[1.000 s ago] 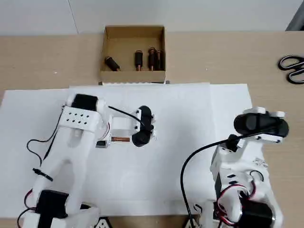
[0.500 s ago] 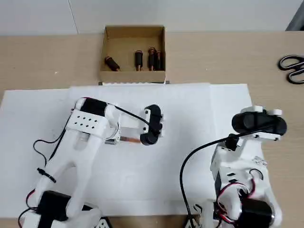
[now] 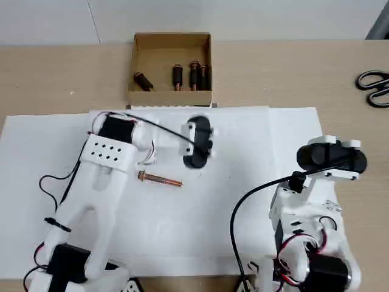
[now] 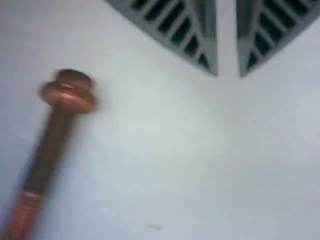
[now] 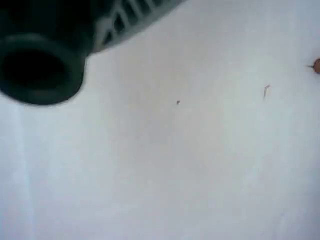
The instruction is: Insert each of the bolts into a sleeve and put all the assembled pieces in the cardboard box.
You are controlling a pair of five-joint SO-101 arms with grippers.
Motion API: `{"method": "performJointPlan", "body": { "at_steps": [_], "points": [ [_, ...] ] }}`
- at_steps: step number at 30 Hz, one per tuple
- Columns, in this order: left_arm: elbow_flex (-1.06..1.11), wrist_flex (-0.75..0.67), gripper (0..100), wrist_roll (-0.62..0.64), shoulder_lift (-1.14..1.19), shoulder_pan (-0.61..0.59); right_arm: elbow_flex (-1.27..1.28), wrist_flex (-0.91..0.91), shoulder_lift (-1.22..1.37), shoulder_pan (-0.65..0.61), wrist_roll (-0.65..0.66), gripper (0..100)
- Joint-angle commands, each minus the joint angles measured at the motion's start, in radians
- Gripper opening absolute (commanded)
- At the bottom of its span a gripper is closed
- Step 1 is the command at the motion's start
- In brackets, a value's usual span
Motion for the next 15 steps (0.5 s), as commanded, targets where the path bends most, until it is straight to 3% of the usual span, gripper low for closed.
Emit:
{"method": "performJointPlan", "body": {
  "at_steps": [1, 6, 15],
  "points": [
    [-0.107, -0.015, 1, 0.339, -0.043, 0.005, -0.003, -0.025, -0.005, 0.008, 0.008, 0.3],
    [-0.136, 0.031, 1, 0.85, -0.043, 0.003, -0.003, -0.025, -0.007, 0.008, 0.005, 0.3],
    [-0.136, 0.222, 1, 1.352, -0.043, 0.005, -0.003, -0.025, -0.007, 0.007, 0.003, 0.3]
  ]
}}
